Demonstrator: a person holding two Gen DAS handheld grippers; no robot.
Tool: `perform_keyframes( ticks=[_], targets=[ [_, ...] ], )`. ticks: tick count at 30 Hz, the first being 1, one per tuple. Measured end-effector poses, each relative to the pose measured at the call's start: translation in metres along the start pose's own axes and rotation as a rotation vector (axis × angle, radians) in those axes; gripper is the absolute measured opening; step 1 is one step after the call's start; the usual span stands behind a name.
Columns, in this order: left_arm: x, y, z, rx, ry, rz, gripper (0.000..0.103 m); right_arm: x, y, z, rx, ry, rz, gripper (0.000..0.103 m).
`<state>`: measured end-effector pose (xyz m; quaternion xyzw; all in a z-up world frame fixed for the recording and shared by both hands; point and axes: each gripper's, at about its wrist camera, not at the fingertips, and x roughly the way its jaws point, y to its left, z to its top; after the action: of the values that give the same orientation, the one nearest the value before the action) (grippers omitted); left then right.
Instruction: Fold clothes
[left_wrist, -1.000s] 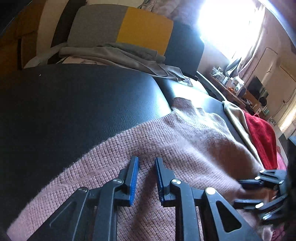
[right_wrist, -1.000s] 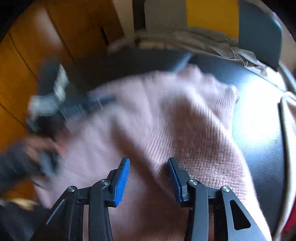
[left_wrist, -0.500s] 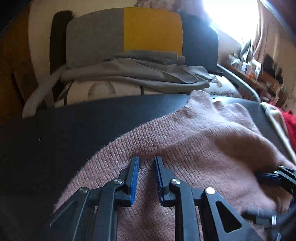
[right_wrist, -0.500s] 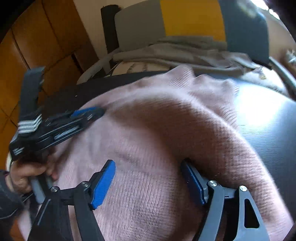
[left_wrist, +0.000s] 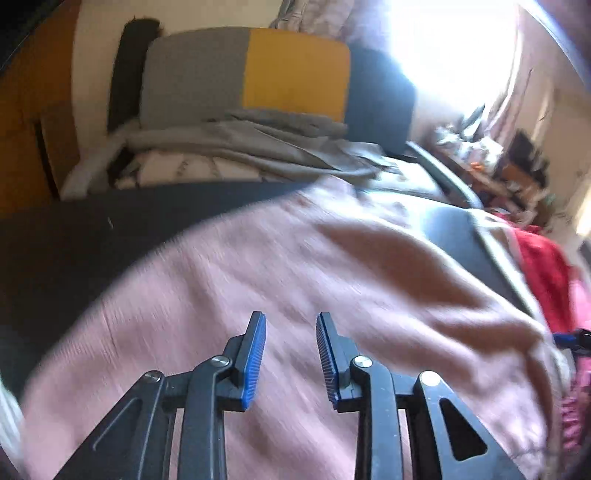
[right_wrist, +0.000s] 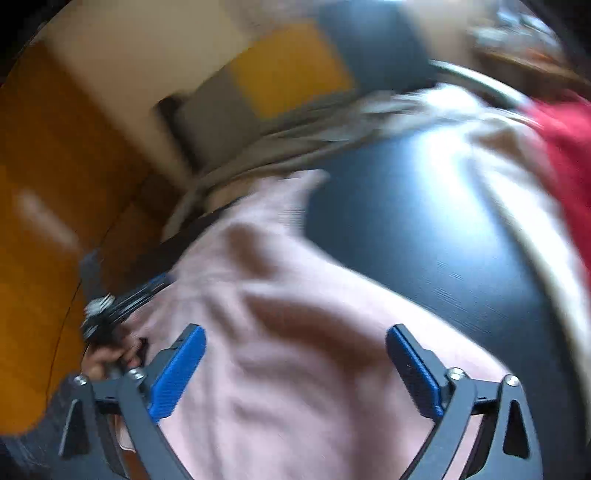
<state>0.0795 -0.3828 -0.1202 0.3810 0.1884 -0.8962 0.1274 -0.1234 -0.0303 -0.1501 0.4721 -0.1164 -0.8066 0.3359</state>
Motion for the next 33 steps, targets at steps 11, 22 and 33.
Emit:
perform_keyframes(
  ticks=[11,22,33],
  targets=[
    [-0.042,-0.101,-0.114,0.194,0.122,-0.114,0.030,-0.064,-0.078,-0.113,0.107,0.050,-0.145,0.103],
    [-0.063,-0.050,-0.147,0.275,0.074,0.132,0.031,-0.057,-0.067,-0.113,-0.092,0.063,-0.274,0.016],
    [-0.067,-0.032,-0.129,0.324,0.127,0.224,0.034,-0.032,-0.073,-0.114,-0.019,0.289,-0.088,0.019]
  ],
)
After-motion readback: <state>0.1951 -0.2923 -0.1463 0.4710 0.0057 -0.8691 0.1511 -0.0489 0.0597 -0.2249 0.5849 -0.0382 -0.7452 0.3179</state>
